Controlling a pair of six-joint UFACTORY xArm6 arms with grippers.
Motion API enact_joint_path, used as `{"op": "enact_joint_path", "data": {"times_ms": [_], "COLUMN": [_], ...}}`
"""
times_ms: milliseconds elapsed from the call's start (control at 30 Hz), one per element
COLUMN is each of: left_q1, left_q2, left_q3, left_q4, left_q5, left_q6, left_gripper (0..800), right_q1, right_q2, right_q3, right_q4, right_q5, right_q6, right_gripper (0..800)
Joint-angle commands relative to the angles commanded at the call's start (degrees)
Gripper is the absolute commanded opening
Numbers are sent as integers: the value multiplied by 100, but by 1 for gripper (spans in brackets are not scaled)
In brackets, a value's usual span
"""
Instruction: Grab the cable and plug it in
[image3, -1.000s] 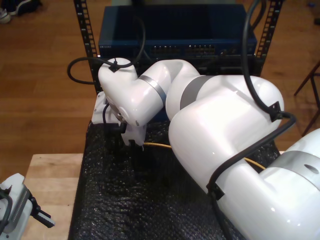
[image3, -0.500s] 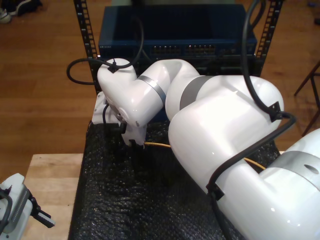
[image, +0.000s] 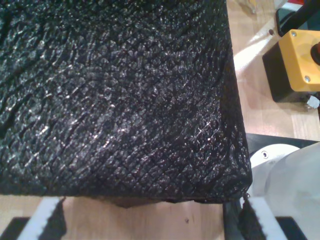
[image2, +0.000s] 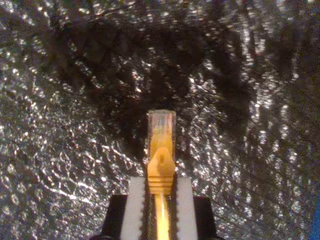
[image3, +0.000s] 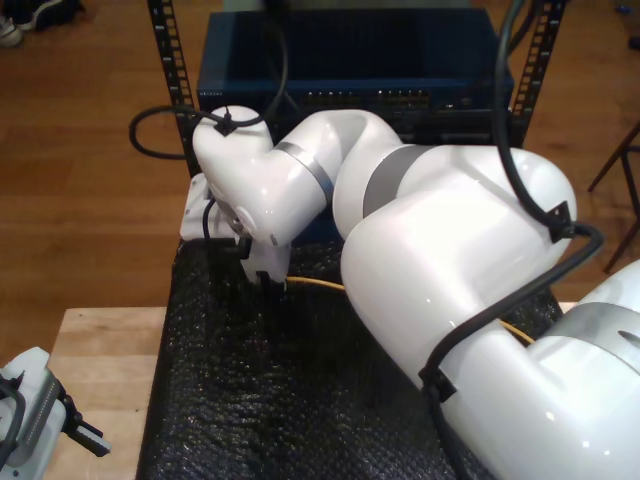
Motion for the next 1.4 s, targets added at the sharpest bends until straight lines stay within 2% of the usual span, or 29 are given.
{"op": "enact_joint_path", "data": {"times_ms": [100,433,667,767,967,1100,1267,1400], "left_q1": [9,-18,-35,-105,-853,-1398,-1829,-2084], "left_q2": [0,0,9,18,9,9,9,26], "left_q3": [-9,-35,-114,-114,-114,-114,-114,-176], "left_q4": [0,-18,-422,-580,-1204,-1433,-1978,-2330], "left_q5": [18,141,185,237,255,220,176,176], "left_q6": [-9,-18,-26,-26,-571,-1055,-1143,-1143], "left_gripper": [800,800,800,800,800,800,800,800], "right_q1": [0,-9,-246,-422,-624,-809,-1081,-1275], "right_q2": [-97,-747,-1600,-2004,-2752,-3305,-3982,-4422], "right_q3": [35,457,1143,1442,2075,2541,3077,3332], "right_q4": [18,105,1108,1327,1398,1679,2136,2251], "right_q5": [26,229,264,404,448,457,510,677], "right_q6": [-404,-809,-1644,-1855,-1996,-2163,-2479,-2523], "right_gripper": [6,4,4,4,4,4,4,4]}}
